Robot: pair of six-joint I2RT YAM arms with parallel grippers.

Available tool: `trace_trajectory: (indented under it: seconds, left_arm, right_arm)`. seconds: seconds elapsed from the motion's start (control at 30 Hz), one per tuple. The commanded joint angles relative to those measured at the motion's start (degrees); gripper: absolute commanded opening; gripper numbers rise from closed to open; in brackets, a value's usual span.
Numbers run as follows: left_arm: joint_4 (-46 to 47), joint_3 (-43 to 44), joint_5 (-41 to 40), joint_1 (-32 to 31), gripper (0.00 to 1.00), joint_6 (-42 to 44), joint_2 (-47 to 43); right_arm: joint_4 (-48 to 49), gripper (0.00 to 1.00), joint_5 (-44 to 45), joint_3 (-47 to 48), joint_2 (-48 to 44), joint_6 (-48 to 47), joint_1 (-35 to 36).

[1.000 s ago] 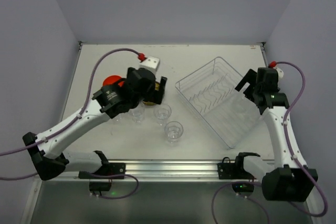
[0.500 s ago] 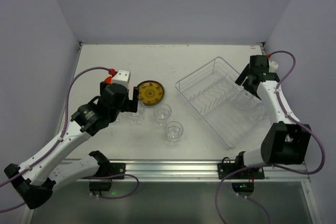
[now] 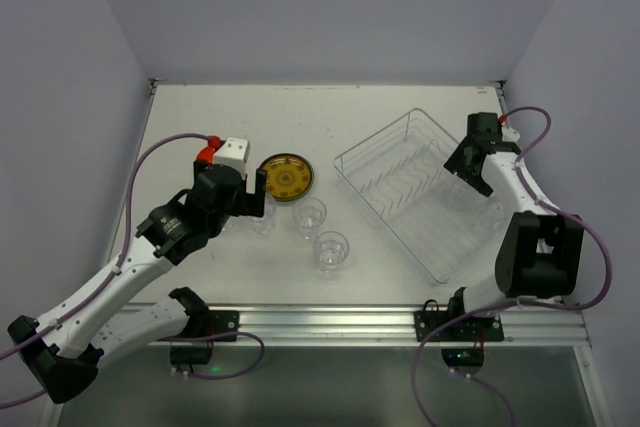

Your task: Unload the mixed dishes from the dish rack

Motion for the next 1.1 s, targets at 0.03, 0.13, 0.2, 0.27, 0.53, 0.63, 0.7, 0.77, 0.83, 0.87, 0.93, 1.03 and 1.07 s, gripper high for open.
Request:
trace_trajectory:
  seconds: [0.03,0.13,0.2,0.27,0.53,0.63,0.7,0.77,0.83,0.87,0.93,1.03,1.07]
  left_arm:
    - [3.3,-0.8,0.9,0.3,1.00,0.8,-0.6]
    - [3.7,-1.2,0.7,0.3,1.00,1.0,-1.3]
    - [3.7,-1.1,0.5,0.3,1.00,1.1,-1.2]
    - [3.7,-0.9,0.5,0.3,1.00,1.1,-1.0]
    - [3.1,2.3,5.3,0.3,1.00,0.3,0.3]
    - [6.3,3.7,15.5,0.3,1.00,-1.1,-1.7]
    - [12.4,2.6,27.6,0.3,1.00,-2.5,-3.3]
    - [21.7,0.3,37.2,0.3,1.00,-4.3,-4.0]
    - [36.6,-2.6,50.7,0.3,1.00,-9.6,-4.7]
    - [43.9,-6.2,54.7,0.3,1.00,-14.9,-4.8]
    - [60.2,-9.3,61.2,0.1,1.00,-20.5,-4.3]
    - [73.9,-12.6,62.7,-1.0,1.00,-28.1,-2.1]
    - [75.7,-12.8,62.8,-1.7,1.00,-29.5,-1.2]
  right_arm:
    - [4.6,0.75,0.6,-2.9,-0.3,3.0,-0.1]
    - [5.9,0.55,0.7,-4.7,-2.1,3.4,-0.1]
    - [6.3,0.44,0.6,-5.3,-3.4,3.5,-0.2]
    - [6.1,0.29,0.6,-5.3,-5.7,3.4,-0.1]
    - [2.5,0.11,-5.9,-2.0,-16.6,1.4,-0.1]
    - [2.5,0.05,-11.1,-1.5,-23.7,0.7,-0.1]
    - [6.0,0.00,-22.3,-2.9,-30.0,0.4,-0.1]
    - [12.3,0.00,-39.9,-5.9,-34.2,1.2,-0.2]
    - [21.2,0.00,-52.0,-9.7,-39.5,6.0,0.0]
    - [24.1,0.00,-62.2,-10.6,-40.9,11.0,0.1]
    - [35.5,0.00,-68.9,-14.2,-45.2,16.8,1.0]
    - [43.5,0.00,-72.5,-16.5,-49.6,23.0,5.1]
    - [44.5,0.00,-72.0,-16.8,-50.1,23.7,7.4]
